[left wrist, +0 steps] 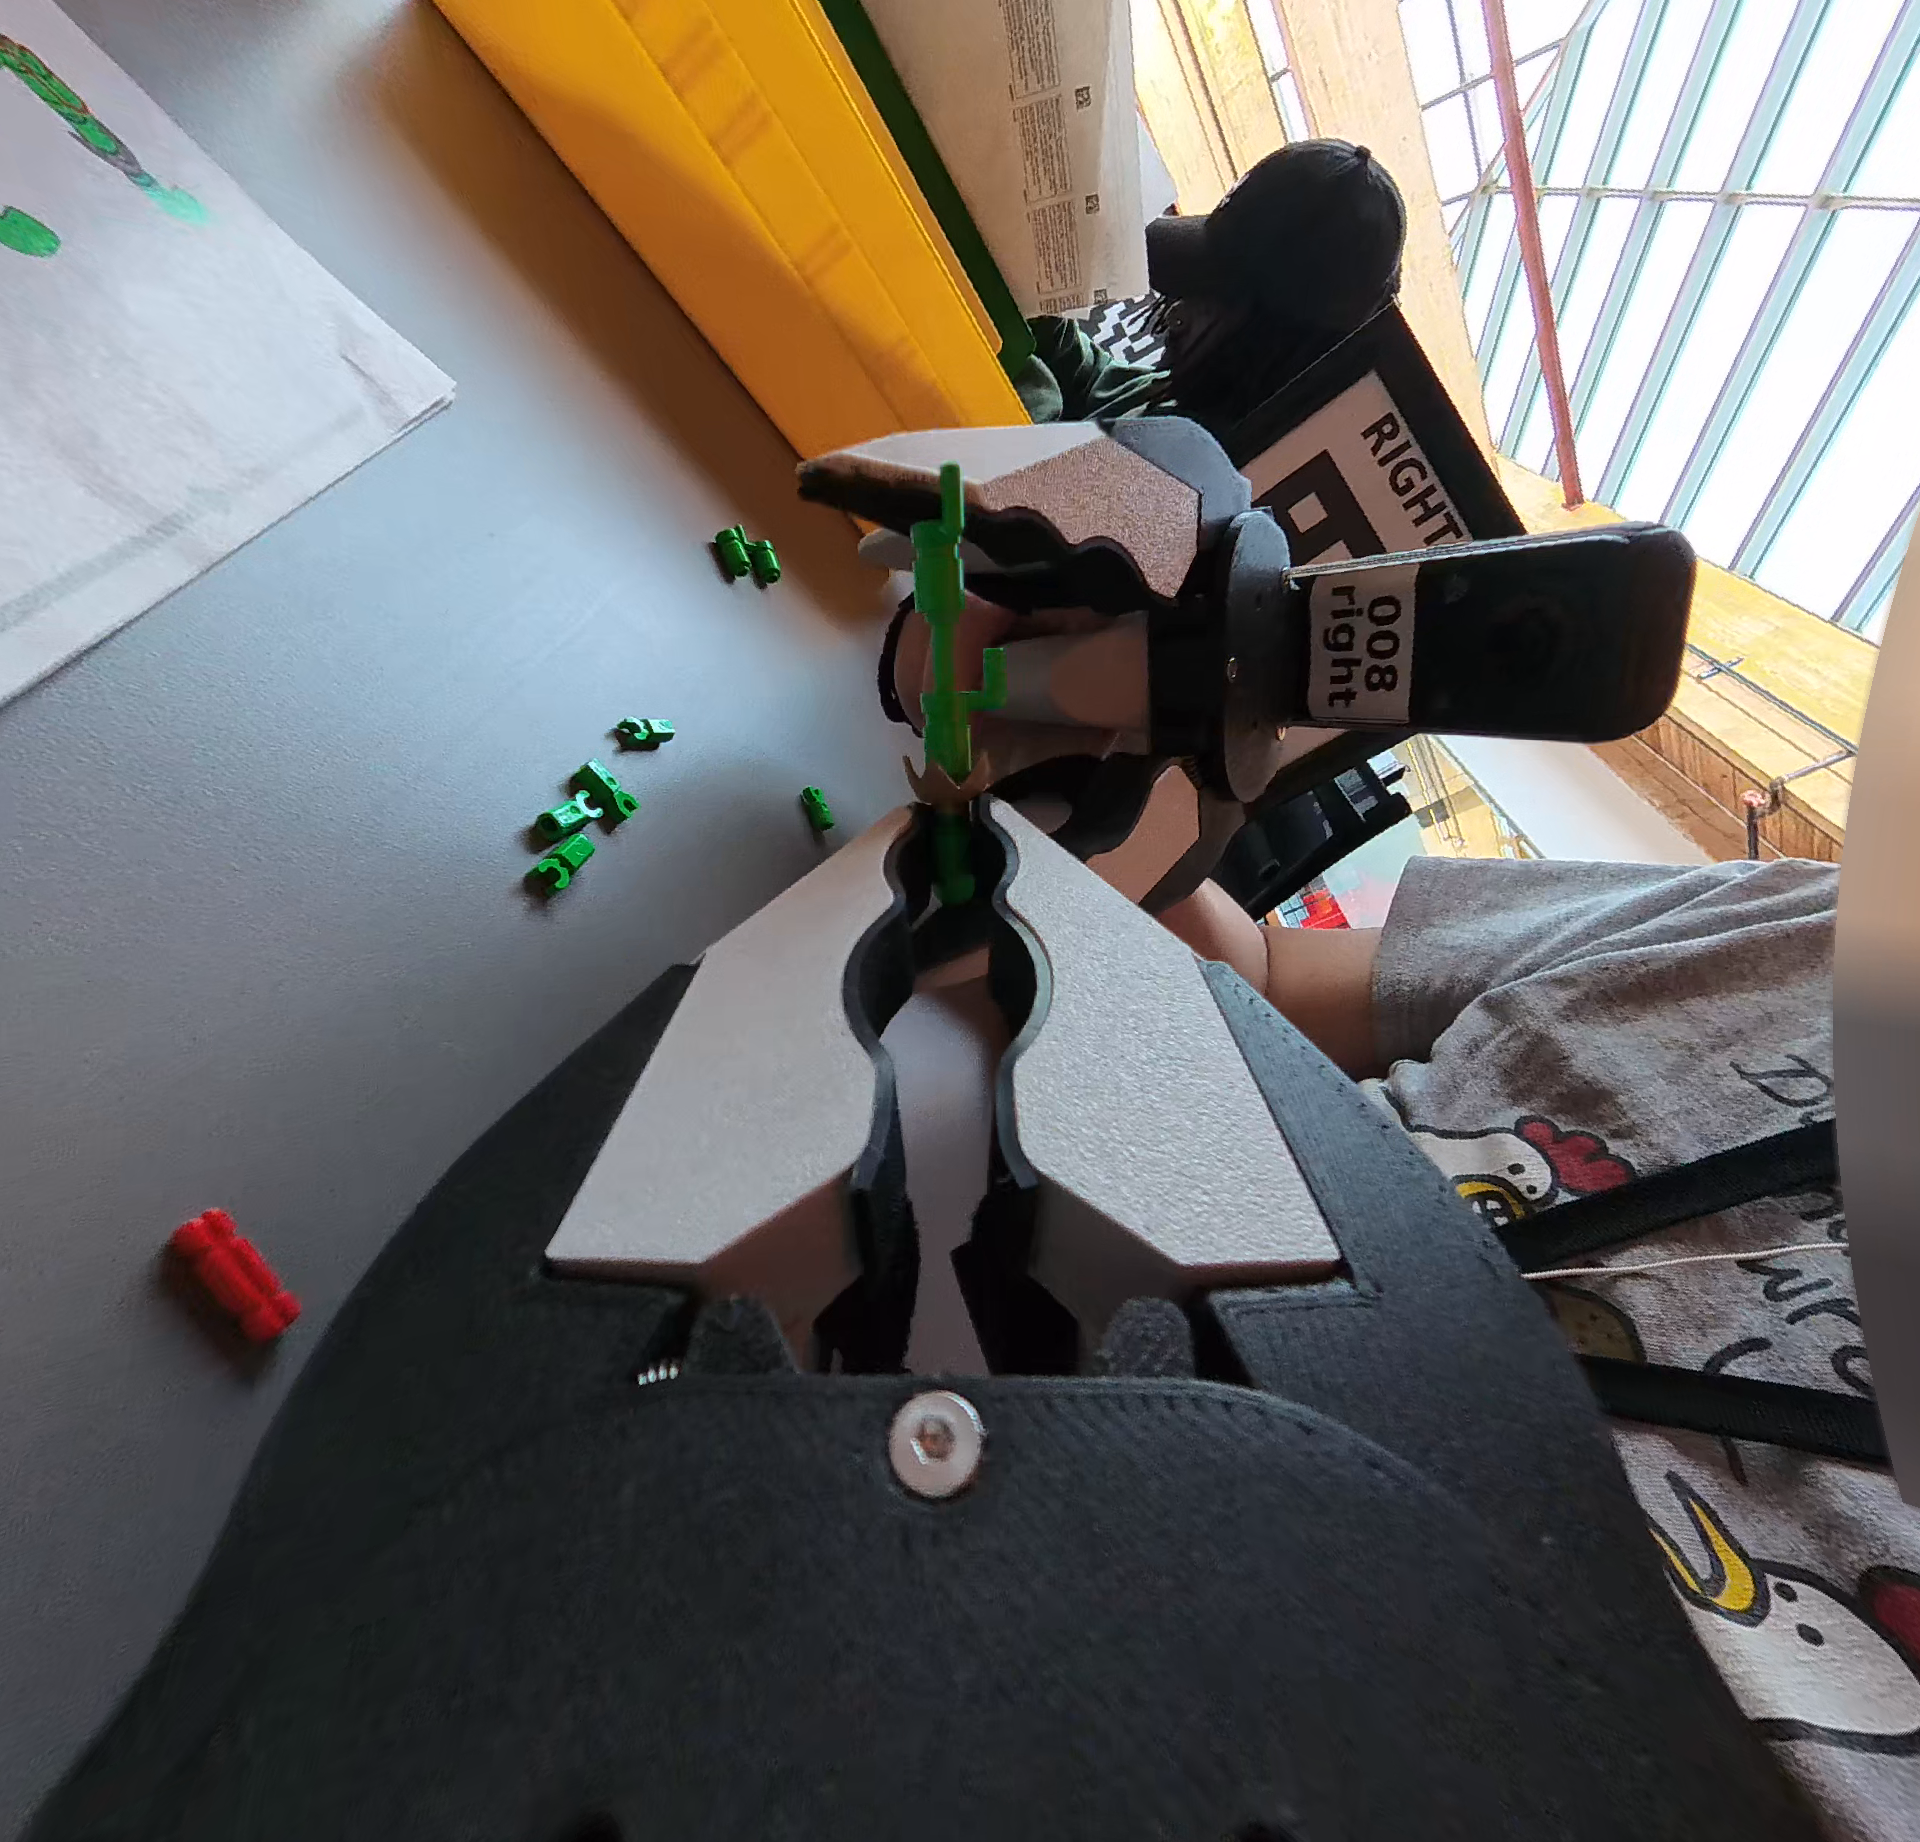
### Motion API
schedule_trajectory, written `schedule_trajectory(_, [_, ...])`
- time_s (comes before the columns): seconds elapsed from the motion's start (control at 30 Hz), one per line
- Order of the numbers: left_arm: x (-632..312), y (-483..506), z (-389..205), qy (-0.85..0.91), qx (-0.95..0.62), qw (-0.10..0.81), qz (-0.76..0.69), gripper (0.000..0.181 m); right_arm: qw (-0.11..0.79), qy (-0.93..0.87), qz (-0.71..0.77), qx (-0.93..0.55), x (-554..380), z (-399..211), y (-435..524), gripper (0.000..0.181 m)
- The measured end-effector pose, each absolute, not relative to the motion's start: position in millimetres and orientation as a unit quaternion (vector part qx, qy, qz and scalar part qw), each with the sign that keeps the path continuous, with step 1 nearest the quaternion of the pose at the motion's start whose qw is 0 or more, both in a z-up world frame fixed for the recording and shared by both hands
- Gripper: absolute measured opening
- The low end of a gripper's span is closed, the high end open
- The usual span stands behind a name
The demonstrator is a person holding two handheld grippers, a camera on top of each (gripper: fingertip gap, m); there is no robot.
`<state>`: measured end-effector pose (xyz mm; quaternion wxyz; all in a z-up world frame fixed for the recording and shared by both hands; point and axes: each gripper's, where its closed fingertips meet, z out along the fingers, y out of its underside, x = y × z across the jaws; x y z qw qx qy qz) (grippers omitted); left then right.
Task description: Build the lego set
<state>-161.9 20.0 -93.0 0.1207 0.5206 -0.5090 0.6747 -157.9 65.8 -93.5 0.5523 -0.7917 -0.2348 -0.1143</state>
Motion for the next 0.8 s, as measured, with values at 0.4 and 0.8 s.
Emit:
schedule_trajectory(0.4, [-162.6, 18.2, -92.1, -0.512, 0.517, 0.119, 0.676, 0.006, 0.549, -0.238, -0.112, -0.793, -158.6, -92.2, 64.3, 0.071])
schedule_trajectory(0.8, [-163.2, 16.4, -91.0, -0.517, 0.505, 0.124, 0.680, 0.005, 0.558, -0.238, -0.086, -0.790, -160.3, -92.0, 63.8, 0.072])
